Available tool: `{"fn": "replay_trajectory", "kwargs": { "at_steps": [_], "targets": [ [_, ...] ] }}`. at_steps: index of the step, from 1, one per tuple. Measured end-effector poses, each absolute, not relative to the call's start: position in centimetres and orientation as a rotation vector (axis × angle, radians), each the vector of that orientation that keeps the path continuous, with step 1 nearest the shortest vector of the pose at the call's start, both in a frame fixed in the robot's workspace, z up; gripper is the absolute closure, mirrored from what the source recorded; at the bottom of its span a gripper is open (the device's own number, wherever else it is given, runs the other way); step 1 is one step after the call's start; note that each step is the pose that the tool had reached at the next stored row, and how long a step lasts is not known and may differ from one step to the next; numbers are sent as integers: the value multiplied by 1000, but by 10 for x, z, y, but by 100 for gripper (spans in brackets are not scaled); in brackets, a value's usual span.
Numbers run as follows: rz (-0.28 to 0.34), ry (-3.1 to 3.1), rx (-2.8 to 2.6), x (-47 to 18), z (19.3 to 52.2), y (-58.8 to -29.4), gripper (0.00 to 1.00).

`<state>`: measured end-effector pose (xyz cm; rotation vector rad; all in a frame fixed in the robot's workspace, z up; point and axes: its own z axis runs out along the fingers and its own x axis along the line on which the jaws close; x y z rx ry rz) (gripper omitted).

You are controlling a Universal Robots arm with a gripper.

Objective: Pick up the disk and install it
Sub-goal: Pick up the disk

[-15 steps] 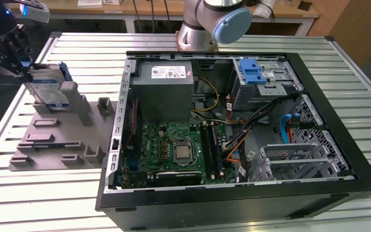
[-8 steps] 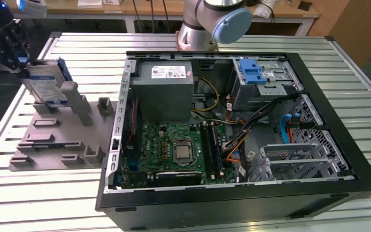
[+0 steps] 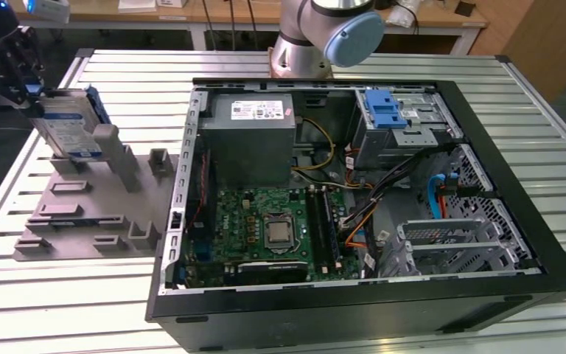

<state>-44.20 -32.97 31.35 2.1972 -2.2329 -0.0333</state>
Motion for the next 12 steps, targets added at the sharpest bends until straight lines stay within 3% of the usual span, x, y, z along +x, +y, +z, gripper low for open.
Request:
{"fn": "replay_trajectory", "kwargs": {
  "at_steps": [12],
  "targets": [
    [-33,-2233,2197,-442,318,-330,64]
  ]
}}
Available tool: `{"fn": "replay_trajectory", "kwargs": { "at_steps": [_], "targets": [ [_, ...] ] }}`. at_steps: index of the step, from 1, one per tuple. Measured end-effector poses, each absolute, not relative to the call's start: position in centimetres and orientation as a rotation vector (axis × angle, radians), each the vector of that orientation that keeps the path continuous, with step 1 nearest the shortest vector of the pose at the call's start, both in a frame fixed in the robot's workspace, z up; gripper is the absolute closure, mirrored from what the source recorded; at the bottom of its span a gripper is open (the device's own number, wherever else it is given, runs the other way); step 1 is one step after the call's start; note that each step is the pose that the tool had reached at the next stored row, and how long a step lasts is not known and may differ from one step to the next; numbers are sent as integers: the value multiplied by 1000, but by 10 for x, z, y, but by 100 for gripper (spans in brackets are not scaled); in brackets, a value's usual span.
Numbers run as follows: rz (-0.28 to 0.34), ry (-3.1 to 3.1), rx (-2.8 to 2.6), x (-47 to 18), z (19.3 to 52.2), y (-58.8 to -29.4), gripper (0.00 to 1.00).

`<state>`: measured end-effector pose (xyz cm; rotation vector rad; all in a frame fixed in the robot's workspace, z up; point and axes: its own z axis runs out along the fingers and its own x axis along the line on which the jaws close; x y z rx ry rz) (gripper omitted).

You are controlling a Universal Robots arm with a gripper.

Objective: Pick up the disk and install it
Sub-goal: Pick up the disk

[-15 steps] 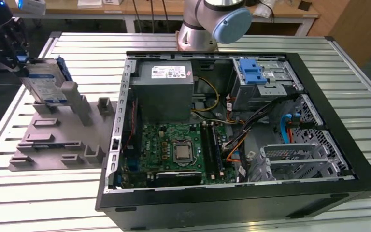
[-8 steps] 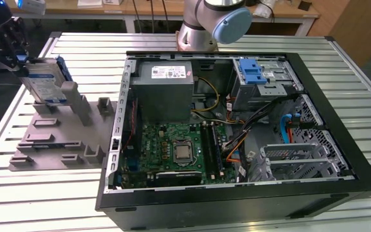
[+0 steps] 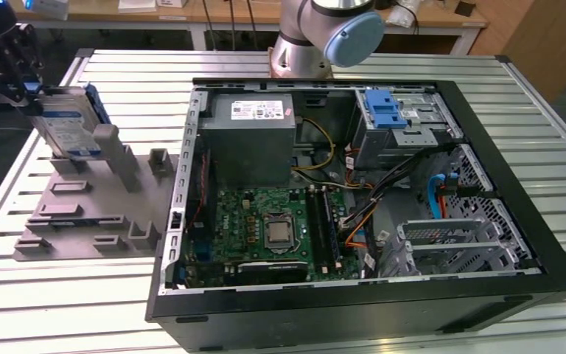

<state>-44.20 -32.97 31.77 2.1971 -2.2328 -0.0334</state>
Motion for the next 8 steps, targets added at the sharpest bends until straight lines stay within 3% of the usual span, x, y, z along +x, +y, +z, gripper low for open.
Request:
{"fn": "replay_trajectory", "kwargs": {
  "at_steps": [8],
  "targets": [
    [-33,-2233,2197,-442,320,-330,64]
  ]
}}
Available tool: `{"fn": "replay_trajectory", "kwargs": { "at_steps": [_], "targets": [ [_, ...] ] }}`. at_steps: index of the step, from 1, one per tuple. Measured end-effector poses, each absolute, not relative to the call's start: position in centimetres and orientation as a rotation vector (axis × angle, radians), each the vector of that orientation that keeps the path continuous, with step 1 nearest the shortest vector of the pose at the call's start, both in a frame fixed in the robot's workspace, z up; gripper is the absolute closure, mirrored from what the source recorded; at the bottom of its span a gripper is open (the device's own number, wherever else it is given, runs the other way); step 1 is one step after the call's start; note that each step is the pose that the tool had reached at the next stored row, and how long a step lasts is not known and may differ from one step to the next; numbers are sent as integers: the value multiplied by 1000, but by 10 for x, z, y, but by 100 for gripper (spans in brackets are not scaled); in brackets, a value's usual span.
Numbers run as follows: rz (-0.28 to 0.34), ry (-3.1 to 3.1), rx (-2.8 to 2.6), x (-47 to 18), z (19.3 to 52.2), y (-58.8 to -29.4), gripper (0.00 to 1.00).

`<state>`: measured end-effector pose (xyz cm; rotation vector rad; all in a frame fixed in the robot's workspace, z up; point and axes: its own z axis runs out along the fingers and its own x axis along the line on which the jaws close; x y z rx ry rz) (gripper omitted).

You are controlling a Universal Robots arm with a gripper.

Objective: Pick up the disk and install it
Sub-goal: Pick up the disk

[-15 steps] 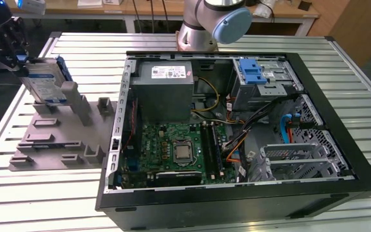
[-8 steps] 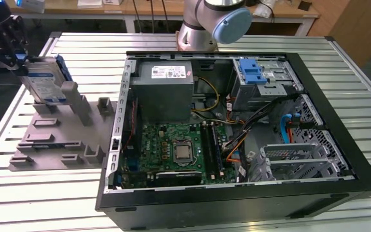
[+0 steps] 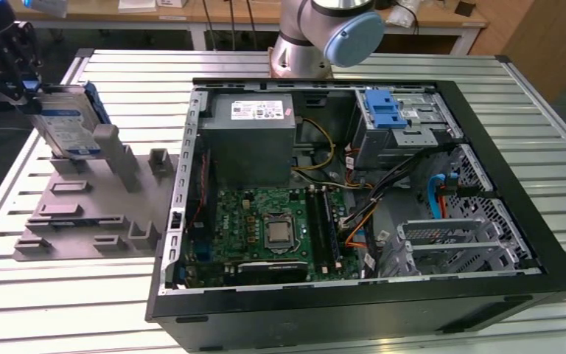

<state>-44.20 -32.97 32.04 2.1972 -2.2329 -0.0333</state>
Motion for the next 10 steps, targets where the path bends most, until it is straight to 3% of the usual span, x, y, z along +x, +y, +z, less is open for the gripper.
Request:
{"fn": "replay_trajectory", "kwargs": {
  "at_steps": [10],
  "targets": [
    [-33,-2233,2197,-442,324,-330,64]
  ]
}}
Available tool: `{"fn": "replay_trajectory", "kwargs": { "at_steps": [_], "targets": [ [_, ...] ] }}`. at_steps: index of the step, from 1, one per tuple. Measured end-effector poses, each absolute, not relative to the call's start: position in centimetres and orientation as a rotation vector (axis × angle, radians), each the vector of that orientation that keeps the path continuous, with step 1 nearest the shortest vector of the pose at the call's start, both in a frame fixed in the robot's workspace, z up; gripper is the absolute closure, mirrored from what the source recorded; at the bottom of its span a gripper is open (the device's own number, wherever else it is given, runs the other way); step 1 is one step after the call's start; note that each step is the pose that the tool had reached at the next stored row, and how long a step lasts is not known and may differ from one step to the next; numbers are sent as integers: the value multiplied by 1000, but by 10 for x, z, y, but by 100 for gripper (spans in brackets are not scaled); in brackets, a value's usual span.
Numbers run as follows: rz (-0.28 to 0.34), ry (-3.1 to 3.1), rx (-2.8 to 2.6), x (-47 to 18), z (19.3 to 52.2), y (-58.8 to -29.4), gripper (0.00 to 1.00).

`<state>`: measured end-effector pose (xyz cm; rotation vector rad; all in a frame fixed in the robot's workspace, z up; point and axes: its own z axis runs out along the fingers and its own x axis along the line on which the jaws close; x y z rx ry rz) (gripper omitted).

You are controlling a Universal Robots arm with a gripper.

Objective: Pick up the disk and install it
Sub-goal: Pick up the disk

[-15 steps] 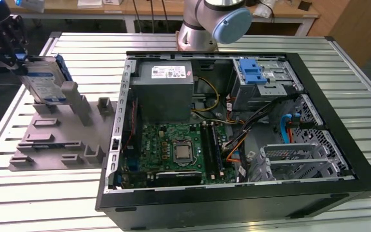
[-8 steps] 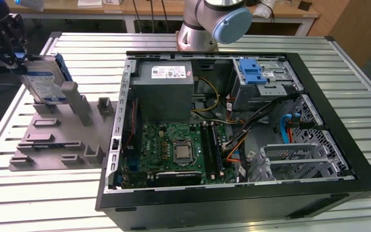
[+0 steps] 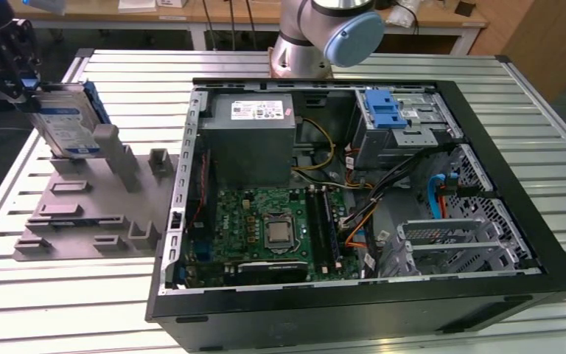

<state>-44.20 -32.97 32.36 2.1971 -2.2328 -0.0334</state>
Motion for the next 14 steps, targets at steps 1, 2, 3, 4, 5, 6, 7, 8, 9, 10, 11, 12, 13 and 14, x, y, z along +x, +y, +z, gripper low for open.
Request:
{"fn": "replay_trajectory", "kwargs": {
  "at_steps": [1,2,3,4,5,6,7,8,9,10,11,12,13,14],
  "targets": [
    [-33,-2233,2197,-442,324,-330,64],
    [-33,-2233,2197,-442,324,-330,64],
    [-33,-2233,2197,-442,324,-330,64],
    [-33,-2233,2197,-442,325,-330,64],
    [-33,-2233,2197,-442,325,-330,64],
    [-33,-2233,2197,-442,325,-330,64],
    [-33,-2233,2197,-442,325,-330,64],
    [-33,-2233,2197,-442,326,-330,64],
    [-33,-2233,2197,-442,326,-330,64],
    [-33,-2233,2197,-442,326,-330,64],
    [-33,-2233,2197,-442,326,-330,64],
    [-33,-2233,2197,-442,327,-330,64],
    [-33,-2233,2197,-442,328,-330,64],
    [-33,-2233,2197,-442,328,-330,64]
  ]
}}
